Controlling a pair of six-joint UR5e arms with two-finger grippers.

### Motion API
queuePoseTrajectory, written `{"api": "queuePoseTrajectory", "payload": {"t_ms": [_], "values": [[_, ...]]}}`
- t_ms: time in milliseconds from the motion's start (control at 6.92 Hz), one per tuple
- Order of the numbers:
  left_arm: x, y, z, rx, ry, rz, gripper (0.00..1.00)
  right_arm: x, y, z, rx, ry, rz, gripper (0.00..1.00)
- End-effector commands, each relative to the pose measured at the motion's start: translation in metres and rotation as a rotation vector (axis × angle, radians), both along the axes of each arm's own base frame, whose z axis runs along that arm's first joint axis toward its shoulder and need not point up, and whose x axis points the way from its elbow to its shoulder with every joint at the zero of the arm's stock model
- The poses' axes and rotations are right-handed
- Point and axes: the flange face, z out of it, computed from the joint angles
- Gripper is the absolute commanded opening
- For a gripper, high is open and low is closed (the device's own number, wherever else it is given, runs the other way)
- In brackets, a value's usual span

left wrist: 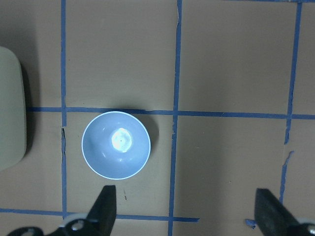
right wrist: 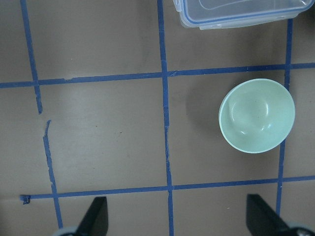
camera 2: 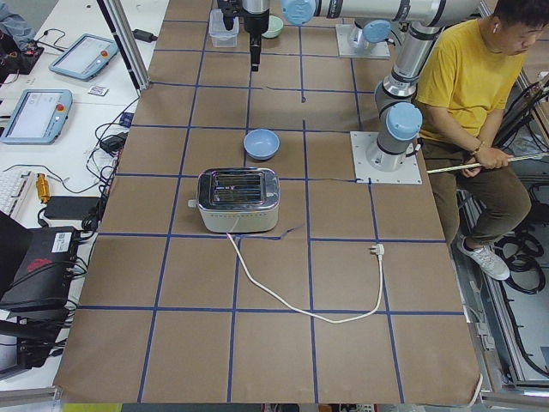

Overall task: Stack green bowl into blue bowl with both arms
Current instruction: 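Lower left gripper to blue bowl while right gripper descends to green bowl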

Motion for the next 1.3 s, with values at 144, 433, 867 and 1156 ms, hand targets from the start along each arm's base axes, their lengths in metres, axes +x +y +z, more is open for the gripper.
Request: {"api": "queuePoseTrajectory", "payload": {"t_ms": [144, 433, 867, 1156], "values": [[0.004, 0.002, -0.008, 0.019, -0.003, -0.038, 1.0, 0.0, 0.001, 0.0, 0.002, 0.001, 0.0, 1.0], [0.017, 0.001, -0.013, 0.037, -0.004, -0.022, 1.0, 0.0, 0.001, 0.0, 0.002, 0.001, 0.0, 1.0], [0.115, -0.003, -0.087, 0.134, 0.042, -0.048, 1.0, 0.0, 0.003, 0.003, -0.007, 0.011, -0.004, 1.0], [0.152, 0.002, -0.172, 0.072, 0.032, -0.046, 1.0, -0.004, 0.005, -0.004, -0.006, 0.014, -0.004, 1.0]]}}
